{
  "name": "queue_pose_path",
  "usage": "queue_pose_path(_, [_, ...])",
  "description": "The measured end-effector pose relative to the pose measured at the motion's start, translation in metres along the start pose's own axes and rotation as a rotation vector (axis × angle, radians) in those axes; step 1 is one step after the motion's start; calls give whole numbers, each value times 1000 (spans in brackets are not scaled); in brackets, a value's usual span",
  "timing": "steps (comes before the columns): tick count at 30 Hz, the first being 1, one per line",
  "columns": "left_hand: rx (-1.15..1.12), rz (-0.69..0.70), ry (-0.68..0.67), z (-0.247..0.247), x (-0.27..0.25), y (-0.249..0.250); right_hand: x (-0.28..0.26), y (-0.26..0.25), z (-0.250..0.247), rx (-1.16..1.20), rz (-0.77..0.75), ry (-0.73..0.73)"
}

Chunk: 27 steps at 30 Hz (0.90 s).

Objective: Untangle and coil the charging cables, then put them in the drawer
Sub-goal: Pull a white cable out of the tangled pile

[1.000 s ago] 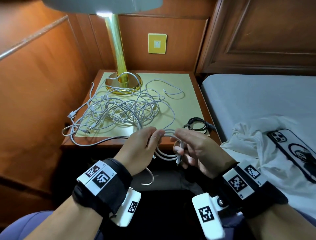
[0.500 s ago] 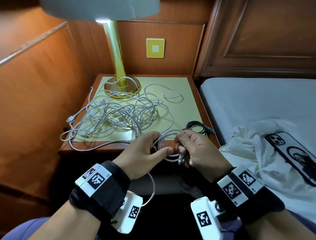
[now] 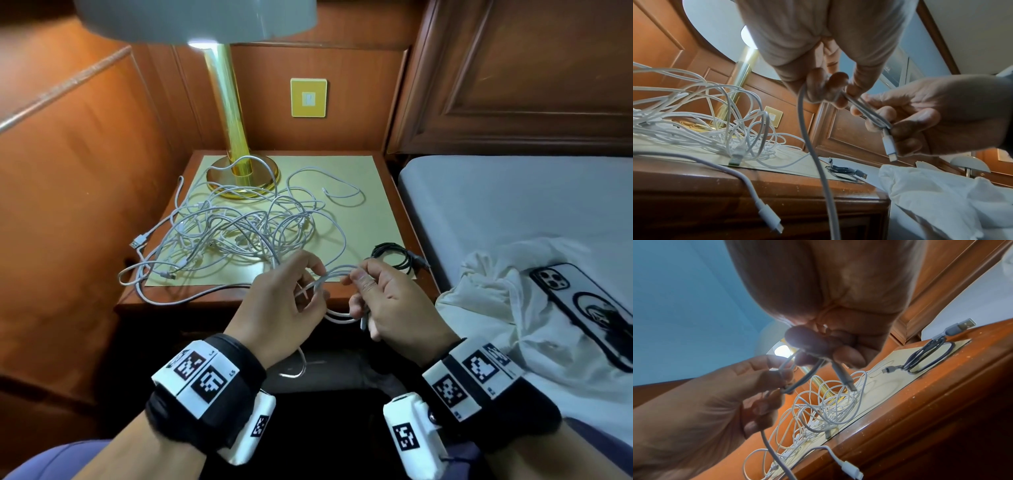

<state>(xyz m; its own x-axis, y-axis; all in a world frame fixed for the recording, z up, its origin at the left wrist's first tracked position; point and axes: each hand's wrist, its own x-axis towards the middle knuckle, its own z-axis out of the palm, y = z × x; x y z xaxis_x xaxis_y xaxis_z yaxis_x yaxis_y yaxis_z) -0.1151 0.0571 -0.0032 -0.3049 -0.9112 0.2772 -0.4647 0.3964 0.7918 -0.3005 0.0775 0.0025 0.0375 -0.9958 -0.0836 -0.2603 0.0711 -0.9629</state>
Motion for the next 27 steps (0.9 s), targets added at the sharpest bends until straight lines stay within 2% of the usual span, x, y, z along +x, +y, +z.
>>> queue_pose_path(5, [-1, 2, 53, 1, 0, -1, 0, 0, -1, -12, -14, 37])
queue_pose_path(10, [-38, -112, 80, -1, 2, -4, -2, 2, 1, -143, -165, 19])
queue_pose_path(13, [-90, -165, 37, -5, 4, -2, -2, 5, 0, -206, -205, 5])
queue_pose_path(16, [-178, -206, -31, -10, 7, -4, -1, 6, -1, -199, -199, 4])
queue_pose_path(21, [-294, -212, -51, -11, 7, -2, 0, 8, -1, -265, -172, 14])
queue_pose_path(24, [-260, -198, -8, -15, 9, -5, 0, 9, -1, -314, -203, 6])
queue_pose_path(27, [-267, -194, 63, -16, 11, -5, 0, 6, -1, -257, -170, -4])
